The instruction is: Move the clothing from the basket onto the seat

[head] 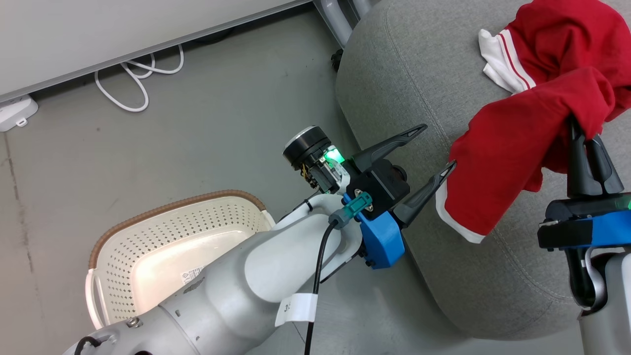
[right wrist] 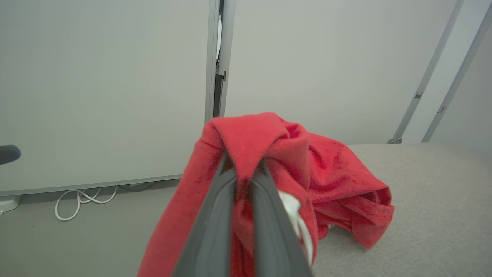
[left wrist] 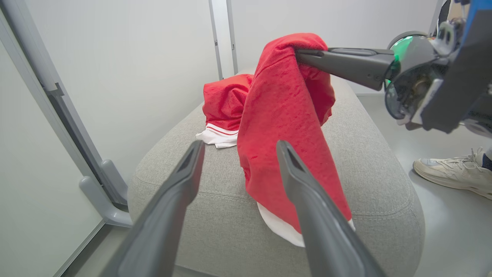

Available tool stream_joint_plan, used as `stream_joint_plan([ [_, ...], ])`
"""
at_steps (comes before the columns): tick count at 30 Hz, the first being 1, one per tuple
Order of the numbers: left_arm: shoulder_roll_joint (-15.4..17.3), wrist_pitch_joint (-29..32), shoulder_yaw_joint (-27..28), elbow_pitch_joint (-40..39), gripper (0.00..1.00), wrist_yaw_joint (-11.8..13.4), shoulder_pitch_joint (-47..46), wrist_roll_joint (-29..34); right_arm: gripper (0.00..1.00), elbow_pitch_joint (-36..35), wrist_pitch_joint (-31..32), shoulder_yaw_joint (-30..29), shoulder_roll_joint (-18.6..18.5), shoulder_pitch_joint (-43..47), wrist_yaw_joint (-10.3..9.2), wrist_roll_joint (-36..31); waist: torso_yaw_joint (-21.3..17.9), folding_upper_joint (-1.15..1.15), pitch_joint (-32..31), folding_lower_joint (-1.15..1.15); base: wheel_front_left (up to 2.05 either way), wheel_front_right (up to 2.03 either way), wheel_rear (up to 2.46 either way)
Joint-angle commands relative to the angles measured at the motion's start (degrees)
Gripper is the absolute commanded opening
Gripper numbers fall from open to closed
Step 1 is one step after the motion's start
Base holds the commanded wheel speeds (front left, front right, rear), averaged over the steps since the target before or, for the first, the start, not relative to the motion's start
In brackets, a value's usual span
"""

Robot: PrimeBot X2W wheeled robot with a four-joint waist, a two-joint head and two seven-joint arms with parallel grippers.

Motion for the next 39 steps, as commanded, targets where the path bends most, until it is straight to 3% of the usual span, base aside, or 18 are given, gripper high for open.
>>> stream_joint_plan([
  [1, 0.06, -0.12, 0.07, -0.09, 1.0, 0.39, -0.15, -0.31, 0.0, -0.14, -0.21, -0.35, -0.04, 0.0, 0.01, -0.38, 0.16, 0.0, -0.07, 0.0, 0.0, 0.0, 0.0],
  [11, 0.06, -0.15, 0.03, -0.39, 1.0, 1.18, -1.44, 0.17, 0.0, -2.77, -0.21, 1.0, -4.05, -9.38, 0.01, -0.89, 0.46, 0.0, 2.31, 0.0, 0.0, 0.0, 0.0],
  [16, 0.1, -0.13, -0.13, 0.14, 1.0, 1.27, -3.46, 0.91, 0.0, -4.18, -0.21, -0.43, -8.78, -18.45, 0.01, -0.66, 0.82, 0.0, 6.46, 0.0, 0.0, 0.0, 0.0],
  [21, 0.21, 0.05, -0.24, 0.79, 1.0, 1.38, -6.36, 2.1, 0.0, -3.35, -0.2, -5.49, -14.98, -27.37, 0.01, -0.23, 1.17, 0.0, 11.34, 0.0, 0.0, 0.0, 0.0],
  [29, 0.79, 0.67, -0.37, 0.66, 1.0, 1.81, -11.15, 3.92, 0.0, 6.51, -0.19, -14.88, -25.82, -36.68, 0.01, 1.81, 2.09, 0.0, 19.34, 0.0, 0.0, 0.0, 0.0],
  [34, 1.31, 0.88, -0.27, 0.45, 1.0, 2.33, -13.45, 4.9, 0.0, 14.73, -0.21, -17.94, -27.8, -36.93, 0.01, 0.9, 2.6, 0.0, 23.6, 0.0, 0.0, 0.0, 0.0],
  [39, 1.7, 0.95, -0.56, 0.06, 1.0, 2.5, -14.57, 5.42, 0.0, 20.12, -0.2, -19.48, -27.15, -34.4, 0.01, -0.86, 2.94, 0.0, 26.2, 0.0, 0.0, 0.0, 0.0],
])
